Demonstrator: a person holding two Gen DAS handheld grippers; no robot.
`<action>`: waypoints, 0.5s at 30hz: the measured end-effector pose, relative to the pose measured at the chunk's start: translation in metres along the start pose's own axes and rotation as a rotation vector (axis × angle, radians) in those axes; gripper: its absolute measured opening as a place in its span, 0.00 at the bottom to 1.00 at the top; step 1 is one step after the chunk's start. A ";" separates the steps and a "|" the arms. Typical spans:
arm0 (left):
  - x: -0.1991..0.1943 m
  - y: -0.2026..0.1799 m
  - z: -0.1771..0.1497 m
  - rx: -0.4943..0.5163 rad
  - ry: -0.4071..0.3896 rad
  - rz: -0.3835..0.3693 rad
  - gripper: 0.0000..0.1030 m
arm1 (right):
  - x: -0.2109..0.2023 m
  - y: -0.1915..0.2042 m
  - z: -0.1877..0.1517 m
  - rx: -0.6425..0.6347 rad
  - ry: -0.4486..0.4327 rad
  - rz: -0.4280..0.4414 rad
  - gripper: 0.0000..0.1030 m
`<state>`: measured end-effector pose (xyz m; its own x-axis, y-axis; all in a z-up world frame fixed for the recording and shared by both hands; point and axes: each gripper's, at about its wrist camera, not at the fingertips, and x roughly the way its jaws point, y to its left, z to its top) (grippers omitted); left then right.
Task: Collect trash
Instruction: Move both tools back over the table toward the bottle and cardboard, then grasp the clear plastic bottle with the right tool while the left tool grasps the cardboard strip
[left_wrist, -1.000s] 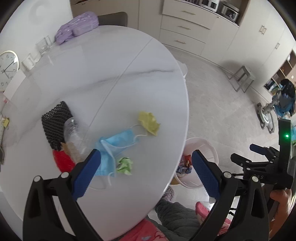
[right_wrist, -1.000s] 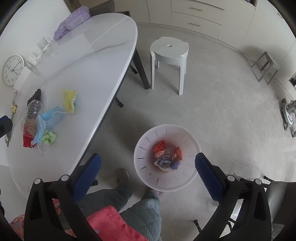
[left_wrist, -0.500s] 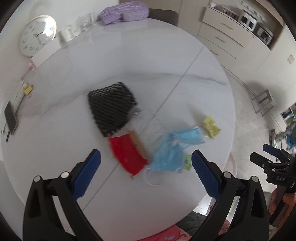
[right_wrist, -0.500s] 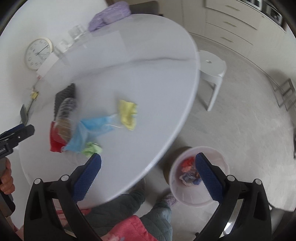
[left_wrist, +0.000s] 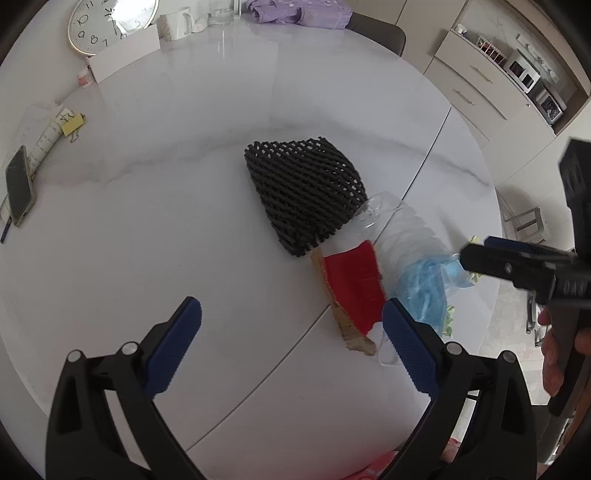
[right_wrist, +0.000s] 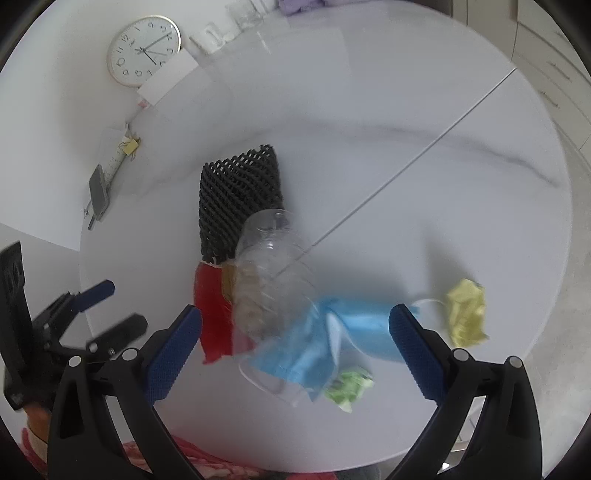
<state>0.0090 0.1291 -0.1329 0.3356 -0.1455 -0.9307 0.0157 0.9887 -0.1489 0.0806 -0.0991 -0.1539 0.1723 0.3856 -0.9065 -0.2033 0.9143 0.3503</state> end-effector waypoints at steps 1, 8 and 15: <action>0.004 0.003 0.000 -0.001 0.004 -0.006 0.91 | 0.007 0.002 0.004 0.005 0.018 0.008 0.94; 0.022 0.020 -0.003 -0.034 0.027 -0.055 0.91 | 0.063 0.008 0.021 0.023 0.178 -0.008 0.79; 0.028 0.022 -0.005 -0.056 0.029 -0.058 0.91 | 0.088 0.025 0.022 -0.039 0.231 -0.018 0.67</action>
<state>0.0142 0.1467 -0.1642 0.3083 -0.2044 -0.9291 -0.0182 0.9752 -0.2206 0.1121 -0.0397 -0.2193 -0.0479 0.3262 -0.9441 -0.2397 0.9138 0.3279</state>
